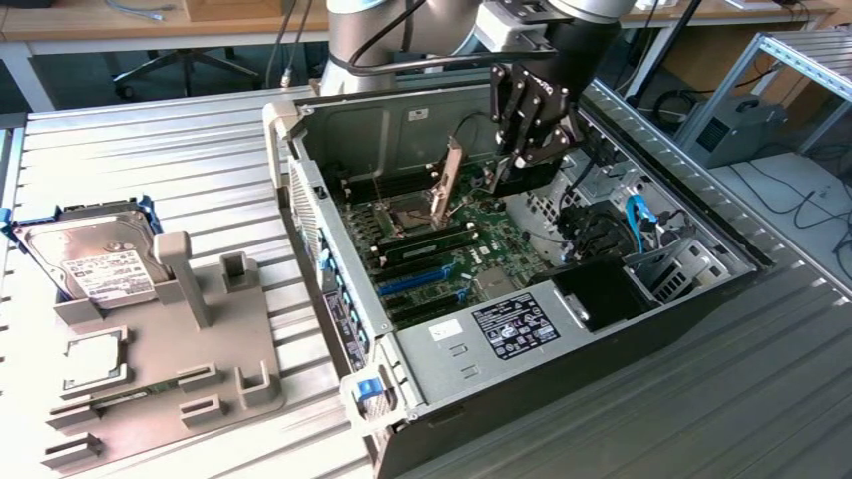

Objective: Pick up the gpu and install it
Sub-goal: 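Insert the gpu into the slot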

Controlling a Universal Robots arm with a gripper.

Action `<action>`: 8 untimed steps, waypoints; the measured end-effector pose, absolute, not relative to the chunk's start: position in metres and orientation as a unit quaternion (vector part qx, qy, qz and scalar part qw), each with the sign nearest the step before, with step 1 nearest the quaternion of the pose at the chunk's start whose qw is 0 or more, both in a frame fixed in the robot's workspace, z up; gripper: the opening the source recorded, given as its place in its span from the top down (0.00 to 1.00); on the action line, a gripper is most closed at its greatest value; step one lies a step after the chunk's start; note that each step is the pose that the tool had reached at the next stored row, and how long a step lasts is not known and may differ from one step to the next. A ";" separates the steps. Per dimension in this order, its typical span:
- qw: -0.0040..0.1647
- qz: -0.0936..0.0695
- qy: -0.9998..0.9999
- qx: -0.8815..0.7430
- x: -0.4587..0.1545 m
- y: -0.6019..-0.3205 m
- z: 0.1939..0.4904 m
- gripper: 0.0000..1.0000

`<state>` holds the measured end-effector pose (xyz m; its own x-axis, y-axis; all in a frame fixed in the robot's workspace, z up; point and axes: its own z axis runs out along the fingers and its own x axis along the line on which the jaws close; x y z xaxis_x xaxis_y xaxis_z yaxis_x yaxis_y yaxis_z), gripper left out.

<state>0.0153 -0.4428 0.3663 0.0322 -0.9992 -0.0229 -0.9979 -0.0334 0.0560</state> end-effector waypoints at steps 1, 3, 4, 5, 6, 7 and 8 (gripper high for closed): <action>0.012 -0.028 -0.695 0.719 0.015 -0.443 0.366 0.73; 0.012 -0.028 -0.695 0.719 0.015 -0.443 0.366 0.73; 0.009 -0.031 -0.695 0.719 0.015 -0.443 0.366 0.73; 0.005 -0.035 -0.694 0.719 0.015 -0.443 0.366 0.73; 0.003 -0.037 -0.694 0.719 0.015 -0.443 0.366 0.73; 0.002 -0.038 -0.694 0.719 0.015 -0.443 0.366 0.73; 0.002 -0.038 -0.695 0.718 0.015 -0.443 0.366 0.73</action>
<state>0.0153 -0.4428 0.3663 0.0323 -0.9981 -0.0517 -0.9979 -0.0352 0.0550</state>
